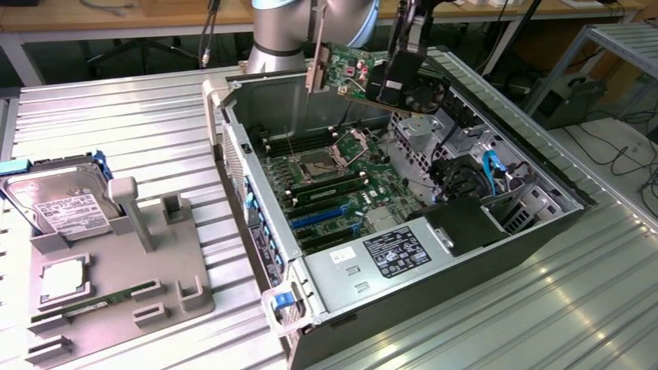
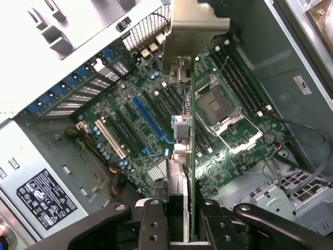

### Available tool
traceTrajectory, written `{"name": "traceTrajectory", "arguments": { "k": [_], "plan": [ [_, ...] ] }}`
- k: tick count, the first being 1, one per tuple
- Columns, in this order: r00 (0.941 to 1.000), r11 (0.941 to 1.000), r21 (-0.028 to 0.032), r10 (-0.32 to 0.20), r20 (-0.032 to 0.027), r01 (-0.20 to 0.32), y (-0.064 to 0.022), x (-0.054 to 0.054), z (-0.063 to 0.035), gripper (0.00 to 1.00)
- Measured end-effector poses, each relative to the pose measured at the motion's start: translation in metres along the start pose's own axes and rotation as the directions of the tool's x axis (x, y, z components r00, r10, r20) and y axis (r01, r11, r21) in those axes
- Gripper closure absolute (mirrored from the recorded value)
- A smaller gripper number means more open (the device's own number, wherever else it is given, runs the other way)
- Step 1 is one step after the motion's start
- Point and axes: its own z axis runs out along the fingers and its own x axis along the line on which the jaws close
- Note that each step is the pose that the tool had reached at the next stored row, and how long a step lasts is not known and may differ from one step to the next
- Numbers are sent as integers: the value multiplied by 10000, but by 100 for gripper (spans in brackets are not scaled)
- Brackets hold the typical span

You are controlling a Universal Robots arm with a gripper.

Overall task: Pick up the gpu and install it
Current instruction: 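Insert the gpu into the slot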

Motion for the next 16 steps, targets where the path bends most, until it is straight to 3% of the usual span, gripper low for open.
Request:
{"name": "traceTrajectory", "arguments": {
  "k": [16],
  "plan": [
    [9935, 9935, -10, -1141, 13, 1141, 0, 0, 4, 72]
  ]
}}
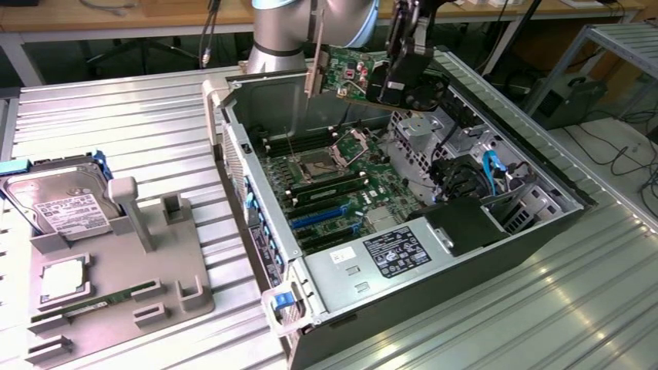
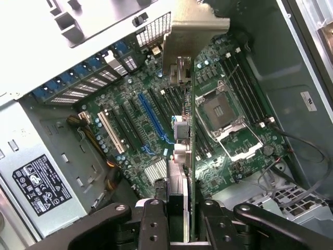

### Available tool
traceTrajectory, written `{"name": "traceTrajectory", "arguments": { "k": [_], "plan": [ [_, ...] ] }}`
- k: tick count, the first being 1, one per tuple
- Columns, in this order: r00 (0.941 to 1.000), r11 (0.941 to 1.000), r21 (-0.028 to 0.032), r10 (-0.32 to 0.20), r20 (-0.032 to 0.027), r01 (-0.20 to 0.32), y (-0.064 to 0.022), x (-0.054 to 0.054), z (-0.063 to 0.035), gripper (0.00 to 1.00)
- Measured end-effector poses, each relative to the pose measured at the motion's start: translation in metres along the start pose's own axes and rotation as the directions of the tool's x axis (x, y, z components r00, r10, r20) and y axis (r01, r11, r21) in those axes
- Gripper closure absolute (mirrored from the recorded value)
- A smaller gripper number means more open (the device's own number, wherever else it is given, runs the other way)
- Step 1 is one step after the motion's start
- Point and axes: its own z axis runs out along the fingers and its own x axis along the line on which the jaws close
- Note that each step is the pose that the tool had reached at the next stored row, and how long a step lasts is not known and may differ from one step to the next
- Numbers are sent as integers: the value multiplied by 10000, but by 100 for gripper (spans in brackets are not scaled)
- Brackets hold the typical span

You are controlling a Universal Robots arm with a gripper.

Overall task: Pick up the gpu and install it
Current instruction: 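Insert the gpu into the slot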

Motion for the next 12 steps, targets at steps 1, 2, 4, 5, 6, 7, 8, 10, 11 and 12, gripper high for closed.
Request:
{"name": "traceTrajectory", "arguments": {
  "k": [1, 2, 4, 5, 6, 7, 8, 10, 11, 12],
  "plan": [
    [10000, 10000, 0, -68, 1, 68, 0, 0, 1, 72],
    [9999, 9999, -1, -147, 1, 147, 0, 0, 1, 72],
    [9994, 9994, -3, -340, 4, 340, 0, 0, 3, 72],
    [9991, 9991, -4, -417, 5, 417, 0, 0, 4, 72],
    [9987, 9987, -5, -506, 6, 506, 0, 0, 4, 72],
    [9982, 9982, -5, -594, 7, 594, 0, 0, 5, 72],
    [9977, 9977, -6, -681, 8, 681, 0, 0, 5, 72],
    [9964, 9964, -8, -851, 10, 851, 0, 0, 5, 72],
    [9956, 9956, -9, -938, 12, 938, 0, 0, 6, 72],
    [9948, 9948, -9, -1018, 13, 1018, 0, 0, 6, 72]
  ]
}}
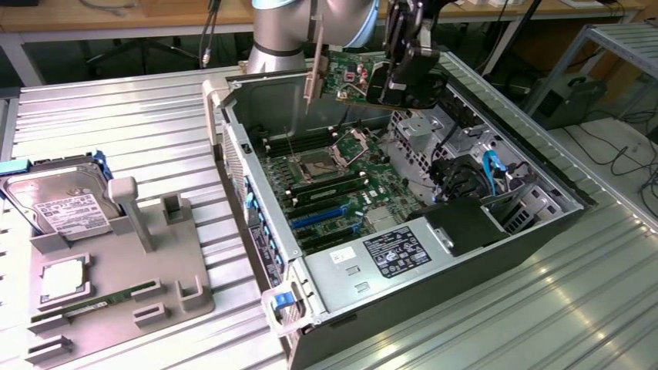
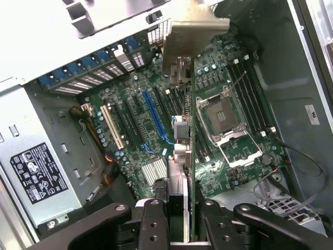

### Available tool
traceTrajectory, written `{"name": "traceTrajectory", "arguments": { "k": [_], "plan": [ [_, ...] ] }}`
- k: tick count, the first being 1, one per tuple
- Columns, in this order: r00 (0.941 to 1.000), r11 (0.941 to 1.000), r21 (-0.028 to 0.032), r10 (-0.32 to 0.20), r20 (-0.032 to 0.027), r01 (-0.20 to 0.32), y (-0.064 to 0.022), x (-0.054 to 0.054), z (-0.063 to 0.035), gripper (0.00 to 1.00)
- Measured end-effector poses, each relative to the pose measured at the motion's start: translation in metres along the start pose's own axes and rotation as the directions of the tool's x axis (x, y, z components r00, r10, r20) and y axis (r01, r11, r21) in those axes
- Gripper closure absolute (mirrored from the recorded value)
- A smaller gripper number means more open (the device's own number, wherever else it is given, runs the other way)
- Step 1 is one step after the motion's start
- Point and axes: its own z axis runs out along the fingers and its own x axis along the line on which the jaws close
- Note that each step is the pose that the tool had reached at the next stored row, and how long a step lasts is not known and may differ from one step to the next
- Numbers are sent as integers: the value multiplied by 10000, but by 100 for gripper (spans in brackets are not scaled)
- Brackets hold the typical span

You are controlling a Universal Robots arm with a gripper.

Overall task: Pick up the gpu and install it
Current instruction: 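Insert the gpu into the slot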

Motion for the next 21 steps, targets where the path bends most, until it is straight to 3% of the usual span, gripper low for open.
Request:
{"name": "traceTrajectory", "arguments": {
  "k": [10, 21],
  "plan": [
    [9972, 9972, -7, -753, 10, 753, 0, 0, 1, 72],
    [9884, 9884, -14, -1519, 20, 1519, 0, 1, 3, 72]
  ]
}}
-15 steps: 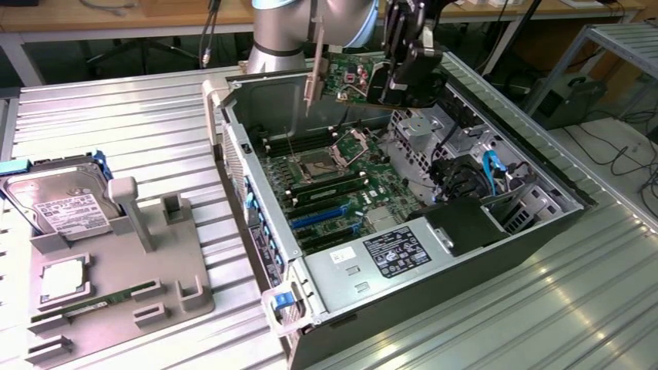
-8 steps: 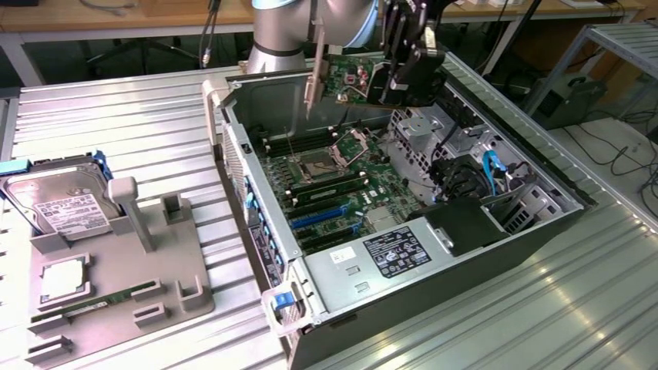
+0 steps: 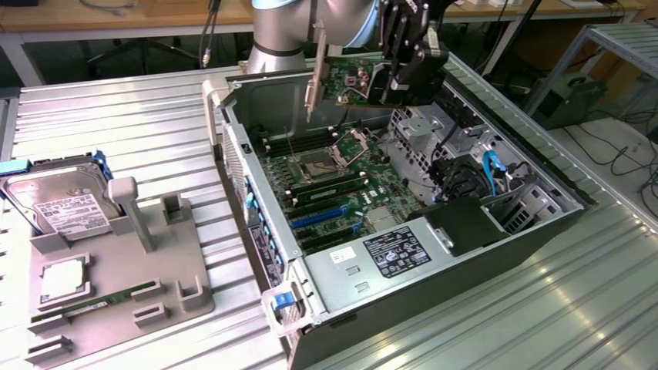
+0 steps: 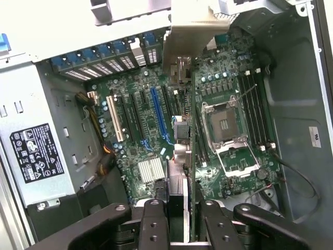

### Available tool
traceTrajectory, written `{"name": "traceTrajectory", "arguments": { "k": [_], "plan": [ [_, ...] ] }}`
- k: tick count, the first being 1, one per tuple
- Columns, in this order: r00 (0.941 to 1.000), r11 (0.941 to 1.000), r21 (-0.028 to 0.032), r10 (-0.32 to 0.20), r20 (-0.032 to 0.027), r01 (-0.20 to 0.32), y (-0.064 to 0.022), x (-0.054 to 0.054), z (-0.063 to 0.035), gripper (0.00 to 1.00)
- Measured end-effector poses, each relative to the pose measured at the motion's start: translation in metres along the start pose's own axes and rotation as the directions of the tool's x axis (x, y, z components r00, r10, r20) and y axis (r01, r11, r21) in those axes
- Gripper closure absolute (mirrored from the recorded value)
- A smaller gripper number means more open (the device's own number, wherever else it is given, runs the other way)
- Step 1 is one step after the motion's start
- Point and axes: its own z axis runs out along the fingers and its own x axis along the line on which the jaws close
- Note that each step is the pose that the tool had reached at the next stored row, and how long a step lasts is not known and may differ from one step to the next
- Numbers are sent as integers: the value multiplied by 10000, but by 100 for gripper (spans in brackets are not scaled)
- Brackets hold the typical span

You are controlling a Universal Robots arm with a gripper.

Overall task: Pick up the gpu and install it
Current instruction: 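Insert the gpu into the slot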

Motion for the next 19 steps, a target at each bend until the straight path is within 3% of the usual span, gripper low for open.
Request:
{"name": "traceTrajectory", "arguments": {
  "k": [7, 19],
  "plan": [
    [9989, 9989, -5, -468, 5, 468, 0, 0, 3, 72],
    [9977, 9977, -7, -679, 9, 679, 0, 2, 22, 72]
  ]
}}
